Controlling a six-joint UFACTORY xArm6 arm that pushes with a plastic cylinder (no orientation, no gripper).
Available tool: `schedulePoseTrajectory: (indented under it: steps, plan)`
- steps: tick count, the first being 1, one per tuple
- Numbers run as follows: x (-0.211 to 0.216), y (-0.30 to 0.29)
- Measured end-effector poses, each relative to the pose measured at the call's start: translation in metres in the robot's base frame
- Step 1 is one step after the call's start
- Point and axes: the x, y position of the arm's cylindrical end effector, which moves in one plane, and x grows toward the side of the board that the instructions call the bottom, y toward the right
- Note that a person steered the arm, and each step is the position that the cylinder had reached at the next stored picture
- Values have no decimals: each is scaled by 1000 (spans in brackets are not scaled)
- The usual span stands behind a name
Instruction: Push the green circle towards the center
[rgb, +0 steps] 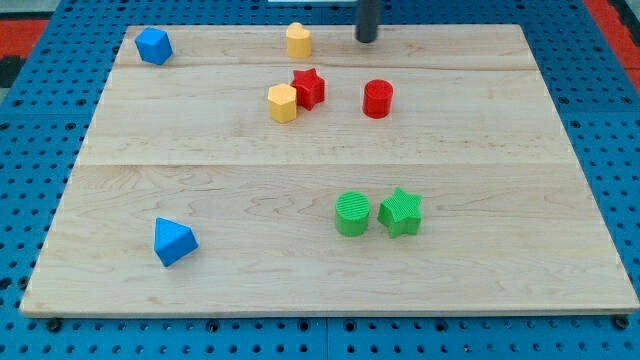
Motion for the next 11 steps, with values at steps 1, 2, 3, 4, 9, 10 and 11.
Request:
schedulePoseTrajectory:
  steps: [1, 2, 3, 4, 9, 10, 11]
  plan:
    - [2, 75]
    - [92, 123]
    - [217, 146]
    - [334, 117]
    - [245, -38]
    - [208, -17]
    - [184, 1]
